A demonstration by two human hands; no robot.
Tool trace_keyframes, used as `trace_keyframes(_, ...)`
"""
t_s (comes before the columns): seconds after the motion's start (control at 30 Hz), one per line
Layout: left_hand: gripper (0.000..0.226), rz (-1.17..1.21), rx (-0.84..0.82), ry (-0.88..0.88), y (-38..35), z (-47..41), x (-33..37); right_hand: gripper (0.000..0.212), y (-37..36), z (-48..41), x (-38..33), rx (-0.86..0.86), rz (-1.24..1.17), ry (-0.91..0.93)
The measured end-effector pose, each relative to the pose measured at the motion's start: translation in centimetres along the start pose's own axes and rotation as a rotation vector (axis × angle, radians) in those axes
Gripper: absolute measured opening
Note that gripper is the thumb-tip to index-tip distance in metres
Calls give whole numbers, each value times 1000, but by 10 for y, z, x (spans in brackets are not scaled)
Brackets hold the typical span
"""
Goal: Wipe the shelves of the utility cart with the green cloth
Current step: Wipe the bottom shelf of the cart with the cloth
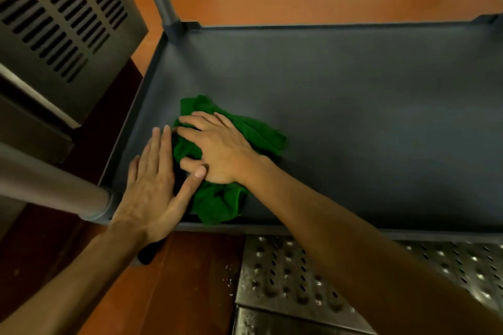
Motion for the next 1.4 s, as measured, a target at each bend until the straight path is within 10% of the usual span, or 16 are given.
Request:
trace_keyframes(0.37,94,-7,-39,81,0,-12,-9,62,58,-58,116,35,123,-228)
trace_keyframes(0.7,90,12,34,51,2,-11,-7,57,148,112,275,221,135,-738)
trace_keyframes(0.9,55,-129,286,-364,9,14,29,62,143,175,256,283,174,-741)
trace_keyframes(1.03,50,-131,131,-640,-36,36,91,66,141,174,250,305,208,-794)
trace_keyframes(1.4,40,-314,213,-622,-60,38,107,59,103,119,185,334,76,-769)
Point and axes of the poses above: each hand's wrist, its own z-axis away from the middle knuckle, its own y-axis out of the back of the hand, x = y × z, the point moved 2 cm from there along -z, towards the middle knuckle, and after that the axes turned 10 degrees about -y, right-handed, at the moved point
